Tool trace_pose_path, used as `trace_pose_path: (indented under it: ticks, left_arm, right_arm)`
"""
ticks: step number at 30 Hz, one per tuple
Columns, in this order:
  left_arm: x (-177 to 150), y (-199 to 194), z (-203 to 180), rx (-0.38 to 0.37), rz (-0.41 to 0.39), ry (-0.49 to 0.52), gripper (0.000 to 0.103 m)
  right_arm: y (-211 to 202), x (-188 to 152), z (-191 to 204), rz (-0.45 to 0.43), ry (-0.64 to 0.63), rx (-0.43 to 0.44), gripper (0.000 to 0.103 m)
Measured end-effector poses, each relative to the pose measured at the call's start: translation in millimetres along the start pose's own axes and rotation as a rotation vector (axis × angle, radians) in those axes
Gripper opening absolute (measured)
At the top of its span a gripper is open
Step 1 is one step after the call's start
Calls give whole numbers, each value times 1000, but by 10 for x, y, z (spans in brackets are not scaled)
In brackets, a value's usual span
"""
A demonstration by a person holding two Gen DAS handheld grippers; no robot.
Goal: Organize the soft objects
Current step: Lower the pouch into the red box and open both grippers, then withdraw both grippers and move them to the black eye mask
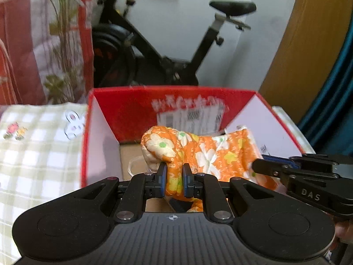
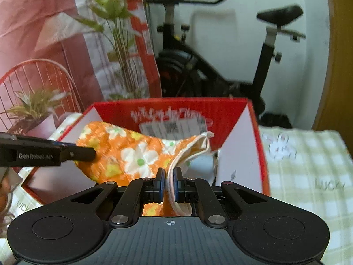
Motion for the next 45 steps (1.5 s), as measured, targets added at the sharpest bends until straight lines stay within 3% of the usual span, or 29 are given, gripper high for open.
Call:
trace_pose_path:
  ticks: [7, 9, 10, 12, 13, 16, 21, 24, 25, 28, 35, 45]
  left_arm:
    - [-37, 91, 27, 14, 24, 3, 15]
    - [-49, 93, 28, 15, 26, 5, 16]
    - [-38, 90, 6, 15, 21, 18, 19]
    - [-3, 38, -40, 4, -2, 49, 41]
    - [17, 5, -57, -4, -11, 52, 57]
    - [86, -159, -66, -19, -50, 46, 60]
    - [112, -425, -56, -11, -91, 36, 63]
    - [77, -594, -71, -5, -115, 38, 74]
    - [70, -645, -80, -6, -124, 40, 81]
    - [30, -820, -99, 9, -152, 42, 103]
    - [-188, -1154, -113, 54, -202, 61, 103]
    - [-557, -1498, -5, 121, -261, 1, 103]
  right_arm:
    - [89, -62, 25, 40, 0, -20, 8]
    - [85, -65, 16, 43, -2, -31, 13]
    - [80, -55, -1, 48, -7, -40, 19]
    - [33, -50, -5, 54, -54, -72, 26]
    - [-3, -37, -1, 48, -76, -83, 26]
    - [-158, 9, -1, 21, -93, -97, 34]
    - [-424, 58, 59, -22, -112, -105, 64]
    - [-569, 59, 99, -39, -121, -100, 81]
    - [-621, 58, 106, -47, -115, -101, 90]
    - [-790, 50, 128, -78, -92, -100, 101]
    - [-1096, -75, 187, -126, -23, -89, 103]
    - [-1486, -435, 415, -217, 15, -104, 103]
Point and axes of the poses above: each gripper's, at about its wrist camera, not at the fingertips, and y roughly the way its jaws point, z to its left, x to its top, the point moved 9 cm from there along y, roughly the way its jaws point, and after that the axes turned 8 degrees about -y, right-handed, at the moved point
